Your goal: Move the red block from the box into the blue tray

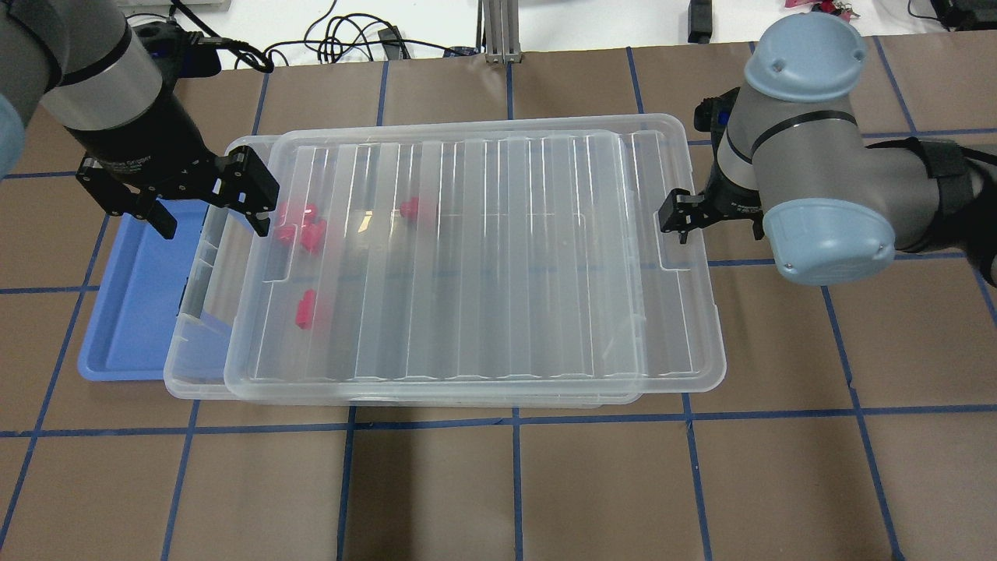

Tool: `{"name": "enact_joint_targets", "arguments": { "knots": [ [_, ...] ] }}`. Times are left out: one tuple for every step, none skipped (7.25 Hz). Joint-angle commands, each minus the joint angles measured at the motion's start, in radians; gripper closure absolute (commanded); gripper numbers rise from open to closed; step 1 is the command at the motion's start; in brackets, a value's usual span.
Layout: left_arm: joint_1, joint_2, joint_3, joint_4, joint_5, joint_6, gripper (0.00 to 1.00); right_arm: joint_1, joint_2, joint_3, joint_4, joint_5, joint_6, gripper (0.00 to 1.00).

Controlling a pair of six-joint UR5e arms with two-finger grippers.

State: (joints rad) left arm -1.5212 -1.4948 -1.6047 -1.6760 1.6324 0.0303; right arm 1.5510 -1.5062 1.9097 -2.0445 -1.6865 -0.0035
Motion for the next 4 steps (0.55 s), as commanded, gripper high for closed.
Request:
{"name": "enact_joint_targets", "arguments": {
  "knots": [
    [0.001,-0.001,-0.001,0.004,-0.003,0.0,0.0,-0.09,-0.008,0.002,0.009,-0.024,-0.11,0.0],
    [0.018,-0.005,-0.009,0.007,-0.006,0.003,0.0,-0.124,-0.009,0.0,0.01,-0.022,-0.146,0.0],
    [0.065,-0.01,-0.026,0.024,-0.005,0.019,0.0,-0.149,-0.009,-0.003,0.007,-0.032,-0.197,0.0],
    [0.122,-0.021,-0.049,0.089,-0.014,0.139,0.0,-0.178,-0.009,-0.003,0.007,-0.035,-0.246,0.0]
  ]
}}
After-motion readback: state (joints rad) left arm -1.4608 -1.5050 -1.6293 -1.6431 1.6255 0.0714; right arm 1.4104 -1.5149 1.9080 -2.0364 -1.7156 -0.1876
